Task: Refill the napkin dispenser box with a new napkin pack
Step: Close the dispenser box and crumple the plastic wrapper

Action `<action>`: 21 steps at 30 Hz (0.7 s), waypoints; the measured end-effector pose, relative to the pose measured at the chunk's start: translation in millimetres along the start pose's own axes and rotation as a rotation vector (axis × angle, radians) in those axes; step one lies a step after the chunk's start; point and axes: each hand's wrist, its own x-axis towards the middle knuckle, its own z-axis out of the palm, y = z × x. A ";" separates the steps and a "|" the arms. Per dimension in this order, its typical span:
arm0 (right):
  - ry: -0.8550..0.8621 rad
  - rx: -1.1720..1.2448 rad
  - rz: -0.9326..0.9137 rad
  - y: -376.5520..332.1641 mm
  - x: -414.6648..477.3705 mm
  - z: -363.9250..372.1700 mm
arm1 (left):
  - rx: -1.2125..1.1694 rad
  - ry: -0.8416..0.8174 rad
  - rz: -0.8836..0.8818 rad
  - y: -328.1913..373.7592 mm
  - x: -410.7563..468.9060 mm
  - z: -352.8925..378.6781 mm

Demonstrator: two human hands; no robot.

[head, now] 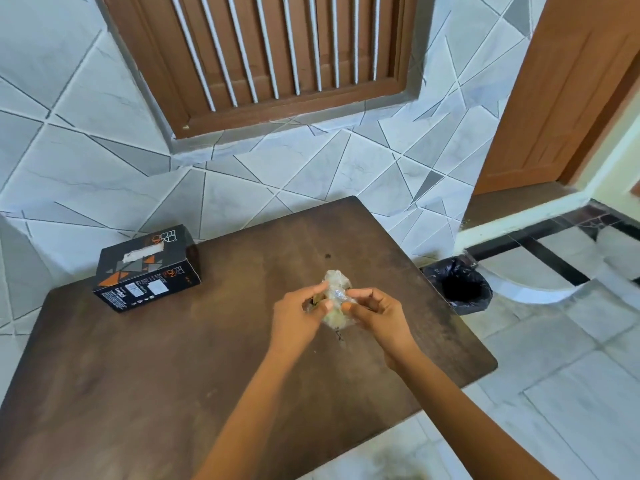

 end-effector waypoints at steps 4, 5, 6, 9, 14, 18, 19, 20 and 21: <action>-0.007 0.017 -0.007 -6.3 19.7 -33.9 | -0.023 -0.020 0.022 5.2 23.3 28.8; -0.010 0.009 -0.011 -8.4 24.4 -44.6 | -0.016 -0.030 0.029 6.6 28.5 38.9; -0.009 0.002 -0.019 -12.2 31.6 -60.8 | -0.017 -0.040 0.037 10.4 35.3 55.4; 0.009 -0.027 -0.027 -23.2 51.9 -113.4 | -0.033 -0.062 0.038 27.7 52.2 110.2; -0.024 -0.073 -0.014 -50.0 86.4 -223.7 | -0.098 -0.089 0.009 76.5 81.4 218.0; -0.062 -0.104 -0.007 -71.4 109.5 -303.9 | -0.127 -0.110 -0.066 107.3 108.4 294.1; -0.078 -0.122 -0.001 -74.9 114.8 -318.0 | -0.135 -0.115 -0.093 111.4 113.6 307.3; -0.087 -0.138 0.006 -77.5 120.7 -330.3 | -0.133 -0.120 -0.105 113.2 118.9 319.2; -0.090 -0.157 0.015 -78.6 128.8 -345.5 | -0.122 -0.121 -0.116 116.4 125.3 335.0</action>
